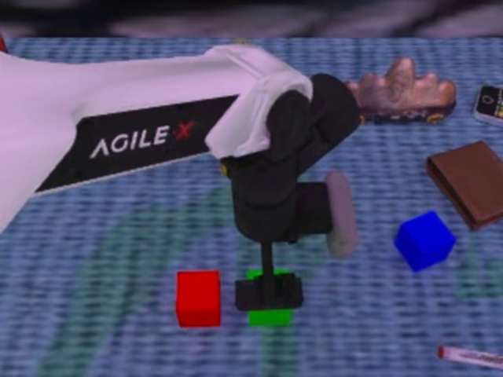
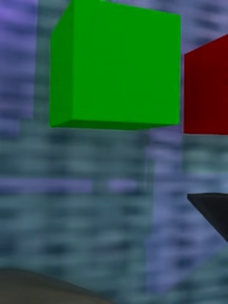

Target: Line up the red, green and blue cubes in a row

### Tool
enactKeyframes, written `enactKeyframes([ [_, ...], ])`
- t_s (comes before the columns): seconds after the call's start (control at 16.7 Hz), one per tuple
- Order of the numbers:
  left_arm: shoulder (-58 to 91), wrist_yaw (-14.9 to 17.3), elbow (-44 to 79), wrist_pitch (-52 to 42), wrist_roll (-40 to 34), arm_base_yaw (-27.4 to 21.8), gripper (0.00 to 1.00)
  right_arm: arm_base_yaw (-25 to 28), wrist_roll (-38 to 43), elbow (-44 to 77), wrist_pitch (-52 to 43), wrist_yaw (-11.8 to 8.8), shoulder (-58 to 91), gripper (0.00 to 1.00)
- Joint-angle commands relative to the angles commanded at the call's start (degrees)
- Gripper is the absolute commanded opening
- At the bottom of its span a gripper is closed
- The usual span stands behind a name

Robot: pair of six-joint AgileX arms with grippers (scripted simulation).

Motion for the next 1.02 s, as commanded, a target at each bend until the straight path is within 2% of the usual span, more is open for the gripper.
enactKeyframes([
  [0.18,-5.15,-0.25,-4.28,3.24,-2.01,2.85,1.00,1.26,-0.25,4.84,-3.38,-0.12,5.06,1.00],
  [0.36,-15.09,-0.63,-13.06,9.08,-5.71,8.04,1.00,3.32,-0.73,13.54,-9.57,-0.12,15.40,1.00],
  [1.02,-75.82,-1.56,-64.51,37.83,-26.34,34.33,1.00,13.39,-3.45,54.58,-41.89,0.21,78.21,1.00],
])
